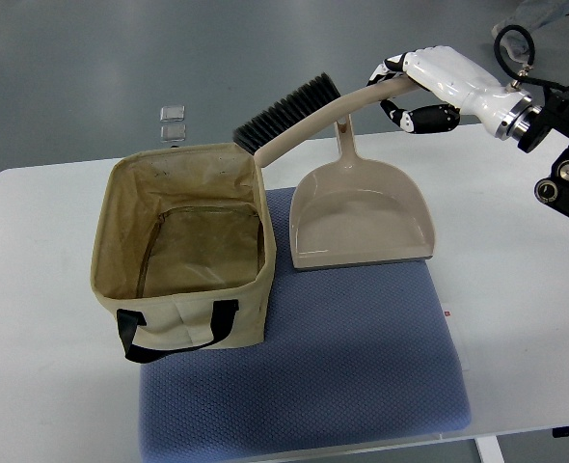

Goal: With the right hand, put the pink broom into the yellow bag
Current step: 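Lower the brush bristles-first into the bag and open the right hand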

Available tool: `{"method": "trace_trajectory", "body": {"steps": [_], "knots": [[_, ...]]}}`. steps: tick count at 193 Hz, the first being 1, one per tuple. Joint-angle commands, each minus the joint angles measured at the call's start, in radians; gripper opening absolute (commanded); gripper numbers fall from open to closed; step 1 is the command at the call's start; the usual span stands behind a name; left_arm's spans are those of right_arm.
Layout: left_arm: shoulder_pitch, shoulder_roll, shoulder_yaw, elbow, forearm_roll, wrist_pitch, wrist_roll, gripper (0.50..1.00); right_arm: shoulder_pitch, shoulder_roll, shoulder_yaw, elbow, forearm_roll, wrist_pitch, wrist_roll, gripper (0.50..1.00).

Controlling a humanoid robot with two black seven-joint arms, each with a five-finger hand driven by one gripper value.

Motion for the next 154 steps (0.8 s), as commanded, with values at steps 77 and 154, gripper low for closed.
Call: {"method": "trace_trajectory", "body": {"steps": [77, 154], "knots": [[0.001, 0.0, 0.0, 0.0, 0.0, 0.0, 0.0, 1.0, 0.003, 0.093, -0.008, 0.012, -0.029, 0.018, 0.003, 0.936], [0.001, 0.0, 0.0, 0.0, 0.0, 0.0, 0.0, 1.0, -0.004, 0.084, 0.01, 0.011, 0.092, 0.011, 0.0, 0.932]]}}
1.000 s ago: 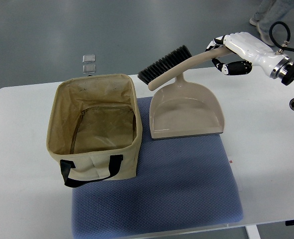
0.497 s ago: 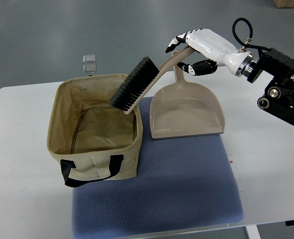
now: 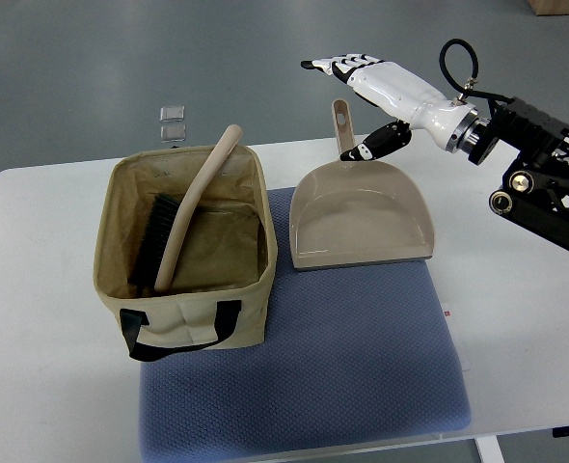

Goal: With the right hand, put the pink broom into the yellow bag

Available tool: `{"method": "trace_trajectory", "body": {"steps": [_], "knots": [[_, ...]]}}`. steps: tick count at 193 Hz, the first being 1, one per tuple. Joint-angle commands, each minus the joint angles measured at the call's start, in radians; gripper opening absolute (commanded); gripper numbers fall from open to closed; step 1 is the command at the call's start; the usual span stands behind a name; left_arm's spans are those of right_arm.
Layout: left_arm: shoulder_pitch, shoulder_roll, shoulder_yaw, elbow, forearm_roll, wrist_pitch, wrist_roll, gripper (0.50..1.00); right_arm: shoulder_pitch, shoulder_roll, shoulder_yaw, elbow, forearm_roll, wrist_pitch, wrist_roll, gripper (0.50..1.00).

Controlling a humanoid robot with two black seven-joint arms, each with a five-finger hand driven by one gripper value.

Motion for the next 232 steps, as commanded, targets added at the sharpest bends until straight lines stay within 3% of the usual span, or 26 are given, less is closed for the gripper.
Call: {"method": "trace_trajectory", "body": {"steps": [1, 35, 78, 118, 186, 210, 232], "knots": [[0.0, 0.0, 0.0, 0.0, 0.0, 0.0, 0.0, 1.0, 0.0, -0.008, 0.007, -0.002, 0.071, -0.002, -0.002, 0.932], [-0.001, 0.0, 0.0, 0.0, 0.0, 0.0, 0.0, 1.0, -0.045, -0.02, 0.097, -0.003, 0.318, 0.007, -0.008, 0.932], [0.0, 0.0, 0.0, 0.0, 0.0, 0.0, 0.0, 1.0, -0.192, -0.013, 0.266, -0.011, 0.858, 0.012, -0.01, 0.934], [-0.001, 0.0, 0.0, 0.0, 0.0, 0.0, 0.0, 1.0, -0.262, -0.023, 0.326, -0.049, 1.203, 0.102, -0.01, 0.934], [0.0, 0.0, 0.0, 0.0, 0.0, 0.0, 0.0, 1.0, -0.344, -0.008, 0.375, -0.207, 1.27, 0.399, -0.022, 0.934], [0.0, 0.0, 0.0, 0.0, 0.0, 0.0, 0.0, 1.0, -0.368, 0.036, 0.407, -0.267, 1.264, 0.435, -0.033, 0.936], [-0.001, 0.0, 0.0, 0.0, 0.0, 0.0, 0.0, 1.0, -0.396, 0.076, 0.446, -0.302, 1.257, 0.422, -0.025, 0.936]]}}
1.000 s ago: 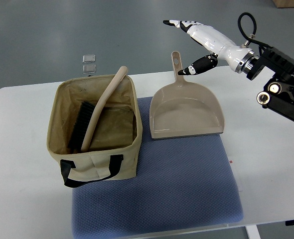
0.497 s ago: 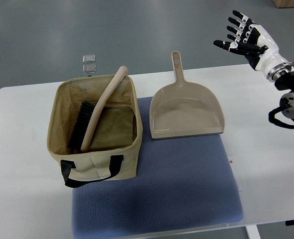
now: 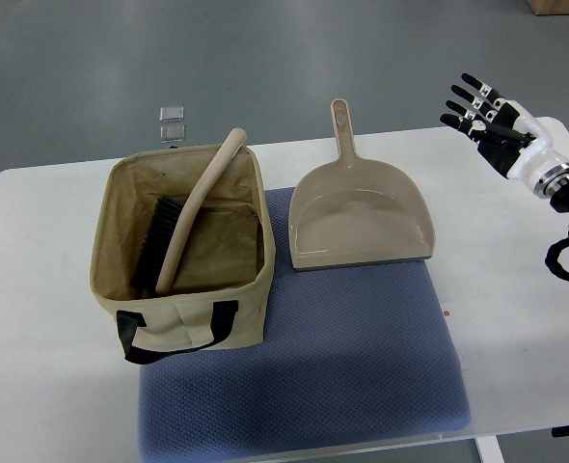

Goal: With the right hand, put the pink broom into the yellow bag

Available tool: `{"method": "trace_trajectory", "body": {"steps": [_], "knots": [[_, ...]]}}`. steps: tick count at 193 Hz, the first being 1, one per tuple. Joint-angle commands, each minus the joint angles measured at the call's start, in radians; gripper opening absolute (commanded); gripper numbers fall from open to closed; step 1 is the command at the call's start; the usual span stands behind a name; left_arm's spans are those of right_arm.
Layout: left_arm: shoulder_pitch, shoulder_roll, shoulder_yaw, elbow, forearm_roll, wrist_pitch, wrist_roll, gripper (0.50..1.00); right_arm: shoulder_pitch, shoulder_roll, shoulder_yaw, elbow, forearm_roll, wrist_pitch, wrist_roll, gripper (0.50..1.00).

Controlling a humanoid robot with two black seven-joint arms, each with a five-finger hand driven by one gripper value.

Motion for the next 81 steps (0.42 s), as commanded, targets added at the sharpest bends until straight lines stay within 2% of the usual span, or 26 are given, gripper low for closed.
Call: {"method": "trace_trajectory", "body": {"steps": [1, 81], "knots": [[0.0, 0.0, 0.0, 0.0, 0.0, 0.0, 0.0, 1.0, -0.024, 0.037, 0.029, -0.033, -0.006, -0.008, 0.006, 0.938], [-0.001, 0.0, 0.0, 0.0, 0.0, 0.0, 0.001, 1.0, -0.041, 0.052, 0.026, -0.041, 0.005, 0.002, 0.009, 0.938]]}}
